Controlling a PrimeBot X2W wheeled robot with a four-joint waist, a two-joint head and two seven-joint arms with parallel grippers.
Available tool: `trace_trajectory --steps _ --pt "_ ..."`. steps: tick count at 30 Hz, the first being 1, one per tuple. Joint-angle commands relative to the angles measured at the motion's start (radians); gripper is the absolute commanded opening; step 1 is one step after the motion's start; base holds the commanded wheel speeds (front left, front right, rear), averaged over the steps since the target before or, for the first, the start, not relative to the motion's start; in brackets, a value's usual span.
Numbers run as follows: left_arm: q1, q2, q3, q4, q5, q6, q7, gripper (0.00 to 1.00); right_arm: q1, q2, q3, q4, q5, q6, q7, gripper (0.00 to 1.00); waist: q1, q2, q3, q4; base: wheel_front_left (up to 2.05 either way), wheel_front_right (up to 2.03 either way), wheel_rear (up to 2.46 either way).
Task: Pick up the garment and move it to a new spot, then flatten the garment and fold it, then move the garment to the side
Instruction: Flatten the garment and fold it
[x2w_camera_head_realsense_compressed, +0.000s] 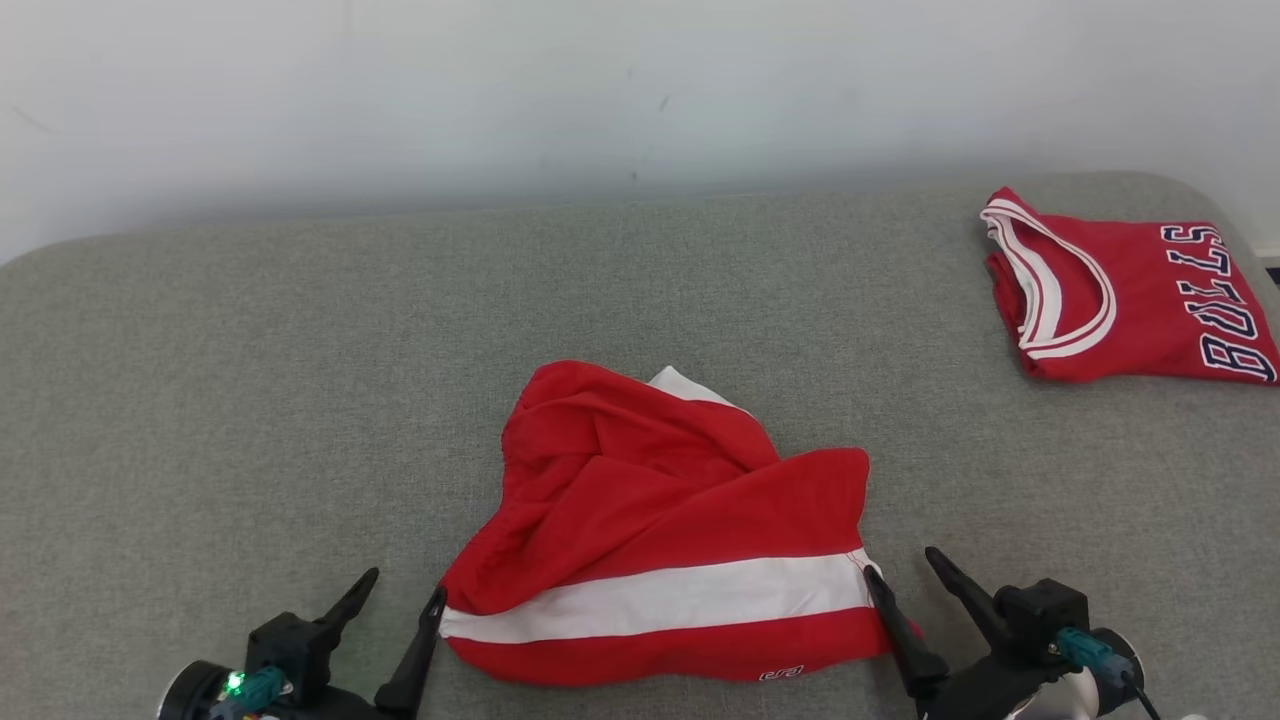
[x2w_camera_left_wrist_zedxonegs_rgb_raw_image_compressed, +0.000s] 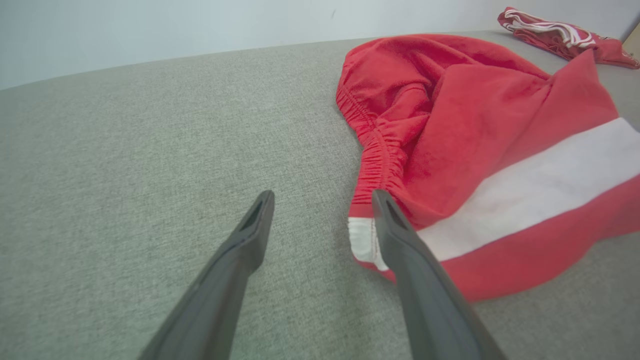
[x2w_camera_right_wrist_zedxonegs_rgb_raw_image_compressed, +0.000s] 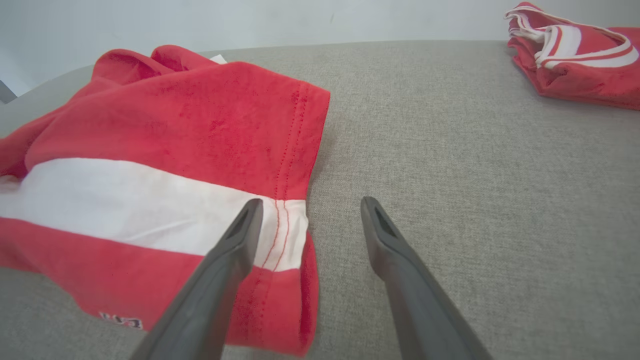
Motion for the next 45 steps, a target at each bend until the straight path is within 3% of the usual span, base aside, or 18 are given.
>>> trace_trajectory --steps 1,16,17,18,19,20,21,22,23,29,40,45 --pt "0.011 0.014 0.005 -0.005 -0.007 0.001 -0.003 1.00 -0.013 -0.004 0.003 0.002 0.006 -0.003 -0.009 1.00 -0.0001 0.0000 0.004 -0.002 0.00 0.00 0.00" --pt "-0.060 0.007 -0.148 0.092 -0.063 0.001 -0.003 1.00 -0.070 0.022 0.070 0.061 0.026 -0.003 -0.013 1.00 -0.0001 0.0000 0.027 -0.010 0.00 0.00 0.00" --pt "-0.066 0.001 -0.163 0.103 -0.073 0.001 -0.003 1.00 -0.077 0.023 0.076 0.074 0.030 -0.003 -0.009 0.90 -0.0001 0.0000 0.028 -0.008 0.00 0.00 0.00" --pt "-0.066 0.001 -0.163 0.103 -0.073 0.001 -0.003 1.00 -0.077 0.023 0.076 0.074 0.030 -0.003 -0.009 0.90 -0.0001 0.0000 0.028 -0.008 0.00 0.00 0.00" --pt "-0.072 -0.003 -0.181 0.116 -0.081 0.001 -0.003 1.00 -0.082 0.025 0.086 0.085 0.035 -0.003 -0.006 0.82 -0.0001 0.0000 0.028 -0.007 0.00 0.00 0.00" --pt "-0.081 -0.005 -0.200 0.126 -0.091 0.001 -0.003 0.90 -0.088 0.029 0.093 0.094 0.039 -0.003 -0.007 0.48 -0.0001 0.0000 0.029 -0.006 0.00 0.00 0.00" --pt "-0.087 -0.010 -0.218 0.136 -0.107 0.001 -0.003 0.68 -0.092 0.032 0.101 0.103 0.044 -0.003 -0.007 0.36 -0.0001 0.0000 0.029 -0.005 0.00 0.00 0.00" --pt "-0.093 -0.015 -0.236 0.142 -0.119 0.001 -0.003 0.16 -0.097 0.032 0.106 0.110 0.048 -0.003 -0.007 0.00 -0.0001 0.0000 0.030 -0.003 0.00 0.00 0.00" --pt "-0.102 -0.015 -0.253 0.145 -0.129 0.001 -0.003 0.00 -0.102 0.031 0.111 0.117 0.053 -0.003 -0.008 0.00 -0.0001 0.0000 0.031 -0.002 0.00 0.00 0.00" --pt "-0.101 -0.015 -0.227 0.125 -0.166 0.002 -0.003 0.00 -0.107 0.019 0.105 0.112 0.066 -0.003 -0.014 0.00 -0.0001 0.0000 0.019 0.004 0.00 0.00 0.00" --pt "0.062 -0.061 0.022 -0.080 -0.042 0.010 -0.003 0.00 0.063 0.010 -0.053 -0.179 0.011 -0.003 -0.015 0.00 -0.0001 0.0000 -0.014 0.012 0.00 0.00 0.00" --pt "0.047 -0.084 0.093 -0.124 -0.013 0.005 -0.003 0.00 0.044 0.022 -0.071 -0.258 0.017 -0.003 -0.015 0.00 -0.0001 0.0000 -0.005 0.000 0.00 0.00 0.00"
